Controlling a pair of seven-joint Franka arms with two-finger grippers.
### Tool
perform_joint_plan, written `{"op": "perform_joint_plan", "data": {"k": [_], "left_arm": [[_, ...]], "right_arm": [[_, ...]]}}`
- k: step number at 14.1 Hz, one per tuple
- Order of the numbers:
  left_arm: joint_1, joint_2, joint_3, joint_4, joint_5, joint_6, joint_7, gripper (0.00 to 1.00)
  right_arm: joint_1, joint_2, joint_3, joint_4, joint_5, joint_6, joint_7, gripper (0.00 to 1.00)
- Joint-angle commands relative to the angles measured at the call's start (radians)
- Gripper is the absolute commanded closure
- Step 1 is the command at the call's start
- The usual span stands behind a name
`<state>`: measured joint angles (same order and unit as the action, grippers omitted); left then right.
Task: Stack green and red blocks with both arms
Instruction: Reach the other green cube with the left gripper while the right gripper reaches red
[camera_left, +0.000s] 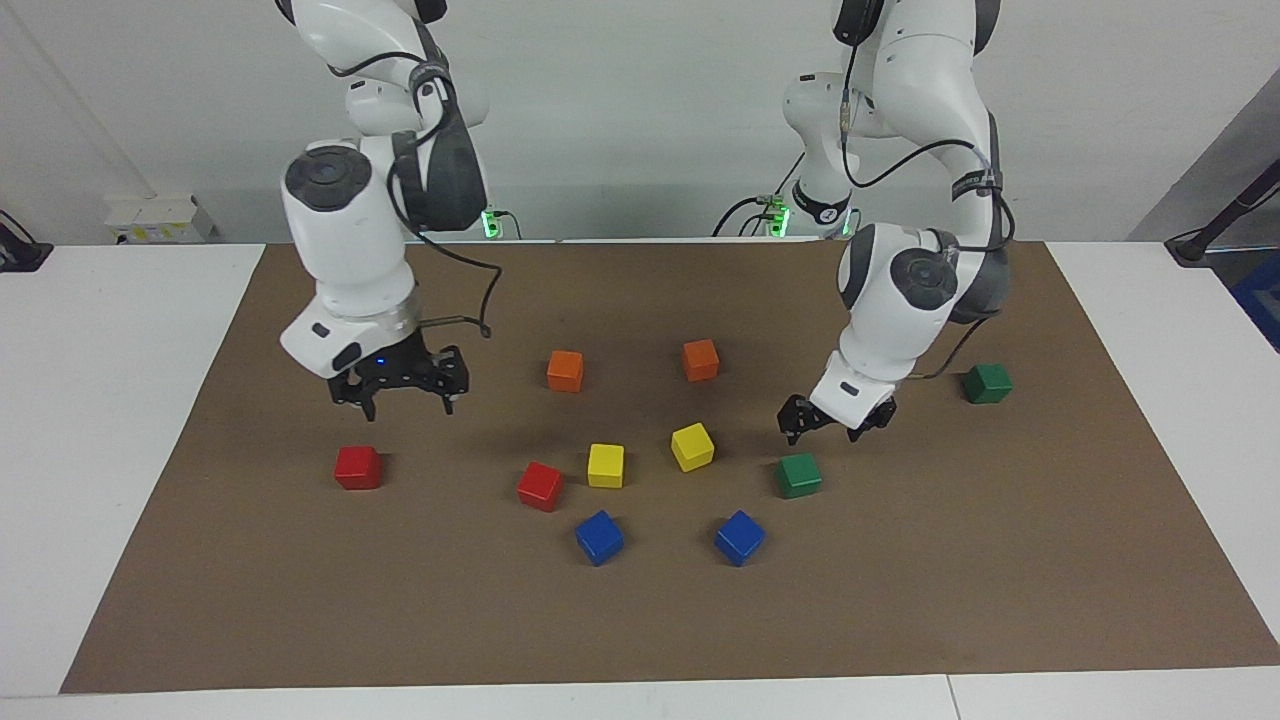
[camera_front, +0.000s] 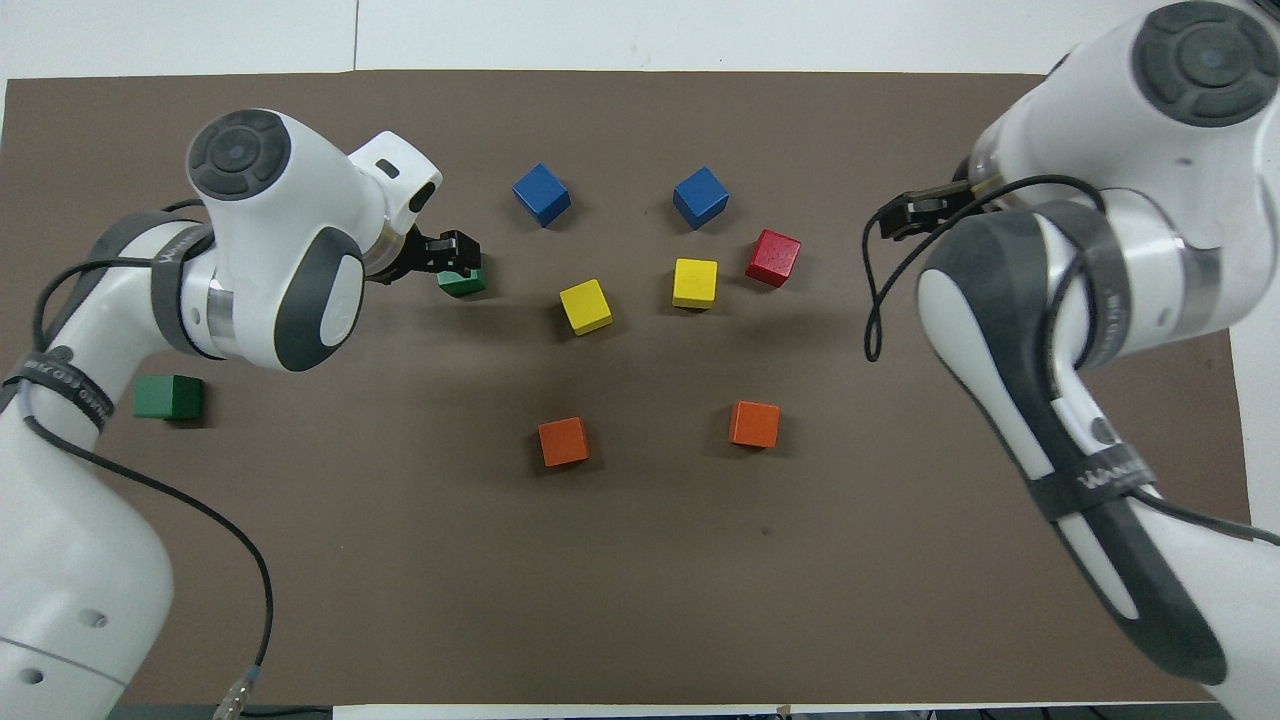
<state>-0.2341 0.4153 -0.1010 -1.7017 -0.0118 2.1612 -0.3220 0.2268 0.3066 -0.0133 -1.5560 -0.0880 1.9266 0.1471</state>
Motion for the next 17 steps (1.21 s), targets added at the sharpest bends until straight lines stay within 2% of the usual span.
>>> {"op": "perform_joint_plan", "data": {"k": [1, 4, 8, 11, 14, 15, 16, 17], "left_arm": [[-0.030, 0.057, 0.017, 0.040, 0.021, 0.025, -0.040, 0.00], [-0.033, 0.060, 0.017, 0.021, 0.029, 0.068, -0.069, 0.00], [-0.033, 0.079, 0.020, 0.005, 0.030, 0.118, -0.074, 0.00], [-0.033, 0.079, 0.020, -0.025, 0.036, 0.150, -0.077, 0.00], [-0.033, 0.079, 0.020, -0.041, 0.036, 0.172, -0.078, 0.00], [-0.033, 0.079, 0.020, -0.042, 0.036, 0.172, -0.080, 0.09], [-0.033, 0.079, 0.020, -0.044, 0.036, 0.172, -0.091, 0.22], [-0.033, 0.079, 0.020, -0.042, 0.036, 0.172, -0.110, 0.45]], "right_arm": [[0.029, 0.112, 0.004, 0.092, -0.015, 0.024, 0.098, 0.04], [0.062, 0.204, 0.006, 0.168, 0.007, 0.031, 0.212, 0.05], [0.083, 0.273, 0.006, 0.229, 0.022, 0.029, 0.313, 0.08], [0.100, 0.315, 0.007, 0.267, 0.024, 0.051, 0.399, 0.09], [0.100, 0.328, 0.018, 0.260, 0.045, 0.106, 0.468, 0.08], [0.089, 0.328, 0.018, 0.257, 0.051, 0.117, 0.468, 0.07], [0.085, 0.328, 0.018, 0.251, 0.056, 0.120, 0.468, 0.07], [0.082, 0.328, 0.018, 0.234, 0.057, 0.126, 0.465, 0.06]]}}
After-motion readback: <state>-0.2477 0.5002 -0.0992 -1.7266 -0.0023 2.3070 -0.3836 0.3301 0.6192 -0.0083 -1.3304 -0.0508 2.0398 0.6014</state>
